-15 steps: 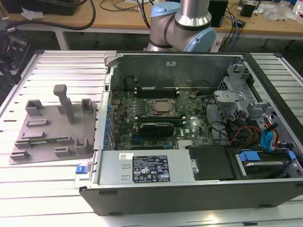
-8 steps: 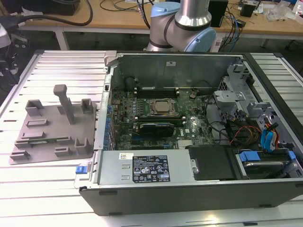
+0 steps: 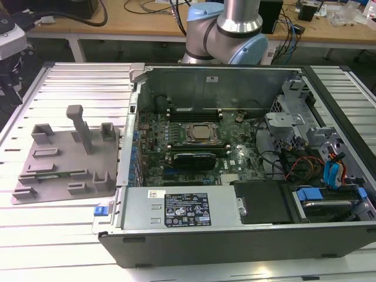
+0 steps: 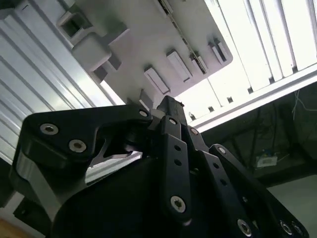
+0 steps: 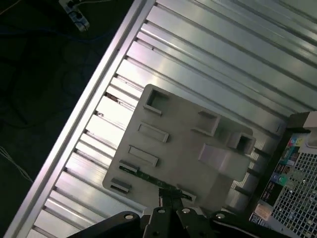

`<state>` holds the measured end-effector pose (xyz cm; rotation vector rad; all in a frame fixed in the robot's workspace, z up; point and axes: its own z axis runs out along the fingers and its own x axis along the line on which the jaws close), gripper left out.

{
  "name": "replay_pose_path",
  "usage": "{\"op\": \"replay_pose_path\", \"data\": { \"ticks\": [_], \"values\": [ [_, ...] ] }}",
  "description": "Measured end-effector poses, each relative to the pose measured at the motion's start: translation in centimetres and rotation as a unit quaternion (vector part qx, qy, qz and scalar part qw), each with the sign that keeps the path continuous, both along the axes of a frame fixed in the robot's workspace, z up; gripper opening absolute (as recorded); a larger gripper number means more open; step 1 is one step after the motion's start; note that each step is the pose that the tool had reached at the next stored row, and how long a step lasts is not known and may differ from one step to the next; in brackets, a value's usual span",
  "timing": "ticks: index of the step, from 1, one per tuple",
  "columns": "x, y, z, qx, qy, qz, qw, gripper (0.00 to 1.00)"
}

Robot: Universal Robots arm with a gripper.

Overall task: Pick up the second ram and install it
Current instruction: 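Pick up the second ram and move it above second insertion slot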

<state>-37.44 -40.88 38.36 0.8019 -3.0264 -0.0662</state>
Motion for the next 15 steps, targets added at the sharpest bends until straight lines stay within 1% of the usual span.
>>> {"op": "replay_pose_path", "data": {
  "ticks": [2,3,6,7,8,10,11,12,15],
  "values": [
    [0.0,0.0,0.0,0.0,0.0,0.03,0.9995,0.08],
    [0.0,0.0,0.0,0.0,0.0,0.047,0.9989,0.08],
    [0.0,0.0,0.0,0.0,0.0,0.07,0.9976,0.08],
    [0.0,0.0,0.0,0.0,0.0,0.08,0.9968,0.08],
    [0.0,0.0,0.0,0.0,0.0,0.092,0.9957,0.08],
    [0.0,0.0,0.0,0.0,0.0,0.106,0.9944,0.08],
    [0.0,0.0,0.0,0.0,0.0,0.12,0.9928,0.08],
    [0.0,0.0,0.0,0.0,0.0,0.137,0.9905,0.08],
    [0.0,0.0,0.0,0.0,0.0,0.157,0.9875,0.08]
  ]
}}
